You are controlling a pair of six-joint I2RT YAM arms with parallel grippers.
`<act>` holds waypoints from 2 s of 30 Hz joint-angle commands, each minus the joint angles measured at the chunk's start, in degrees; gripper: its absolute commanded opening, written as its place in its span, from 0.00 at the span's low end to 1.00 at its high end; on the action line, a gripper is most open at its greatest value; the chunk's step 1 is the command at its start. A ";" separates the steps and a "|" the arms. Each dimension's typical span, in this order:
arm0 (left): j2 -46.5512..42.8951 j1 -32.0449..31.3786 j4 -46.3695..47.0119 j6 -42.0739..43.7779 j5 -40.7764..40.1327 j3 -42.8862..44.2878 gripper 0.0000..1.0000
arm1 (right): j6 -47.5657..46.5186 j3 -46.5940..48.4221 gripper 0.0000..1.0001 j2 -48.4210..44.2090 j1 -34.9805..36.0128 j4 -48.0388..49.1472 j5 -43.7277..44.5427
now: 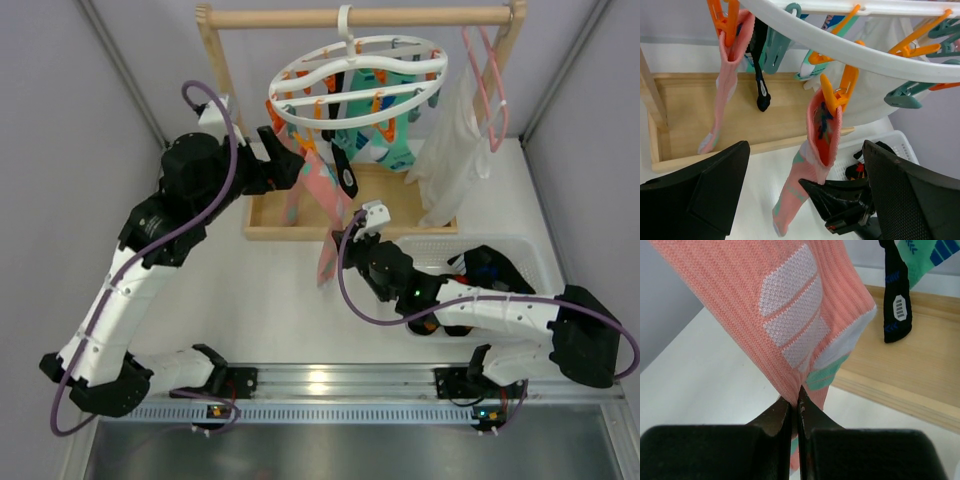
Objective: Remove the socks clipped to the hanger
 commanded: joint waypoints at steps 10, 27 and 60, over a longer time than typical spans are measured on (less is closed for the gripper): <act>8.82 -16.73 2.02 3.42 -29.57 8.14 0.92 | 2.79 1.56 0.00 2.33 2.17 -0.21 -0.89; 15.33 -17.00 6.85 8.34 -35.91 11.66 0.68 | 3.41 1.21 0.00 3.39 3.13 1.72 -3.09; 18.50 -16.56 13.62 11.68 -36.52 9.38 0.23 | 2.00 -3.18 0.00 -2.40 3.22 3.05 -7.48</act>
